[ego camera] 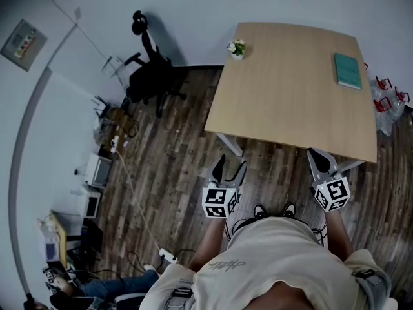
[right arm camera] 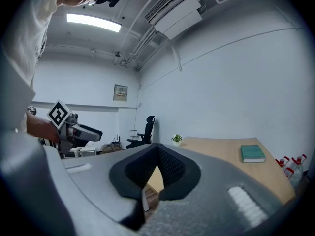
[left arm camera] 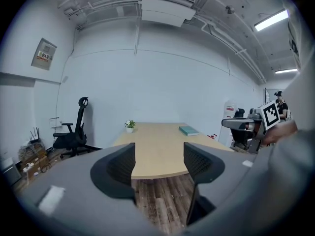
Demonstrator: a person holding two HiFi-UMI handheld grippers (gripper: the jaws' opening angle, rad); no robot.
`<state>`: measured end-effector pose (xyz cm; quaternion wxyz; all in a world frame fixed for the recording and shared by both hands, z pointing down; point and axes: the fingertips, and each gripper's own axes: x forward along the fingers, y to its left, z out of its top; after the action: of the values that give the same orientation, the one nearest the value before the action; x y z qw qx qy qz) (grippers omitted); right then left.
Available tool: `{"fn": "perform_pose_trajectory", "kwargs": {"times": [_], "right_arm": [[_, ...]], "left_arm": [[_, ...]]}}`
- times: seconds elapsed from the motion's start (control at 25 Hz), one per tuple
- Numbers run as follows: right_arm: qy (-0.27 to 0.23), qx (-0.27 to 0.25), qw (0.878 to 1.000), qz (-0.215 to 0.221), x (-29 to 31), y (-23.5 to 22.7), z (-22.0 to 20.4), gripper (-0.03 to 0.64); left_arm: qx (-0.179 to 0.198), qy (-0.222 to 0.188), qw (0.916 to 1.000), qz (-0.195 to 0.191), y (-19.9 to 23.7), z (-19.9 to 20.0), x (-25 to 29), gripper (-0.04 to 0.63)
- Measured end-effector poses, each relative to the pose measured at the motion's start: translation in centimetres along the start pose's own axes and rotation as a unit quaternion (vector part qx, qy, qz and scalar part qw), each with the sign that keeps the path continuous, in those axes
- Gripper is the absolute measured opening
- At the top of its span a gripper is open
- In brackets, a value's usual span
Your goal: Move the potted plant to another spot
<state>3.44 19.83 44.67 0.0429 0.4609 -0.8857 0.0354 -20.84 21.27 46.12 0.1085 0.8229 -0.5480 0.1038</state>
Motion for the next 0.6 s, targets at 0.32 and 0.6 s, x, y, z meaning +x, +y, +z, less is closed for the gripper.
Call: {"fn": "perform_pose_trajectory", "kwargs": {"times": [0.32,0.6], "right_arm": [[0.020,-0.003,0.999,-0.035,0.5,-0.1,-0.8,0.003],[0.024,0.005,0.999,-0.048,2.9,1.3,-0.7,0.003]], "left_arm": [[0.002,0.031,0.9992,-0.027,1.5,-2.2,1.0,0.313],[0.015,0.025,0.9979,-0.058,2.8,-2.6,1.9,0.323]]}}
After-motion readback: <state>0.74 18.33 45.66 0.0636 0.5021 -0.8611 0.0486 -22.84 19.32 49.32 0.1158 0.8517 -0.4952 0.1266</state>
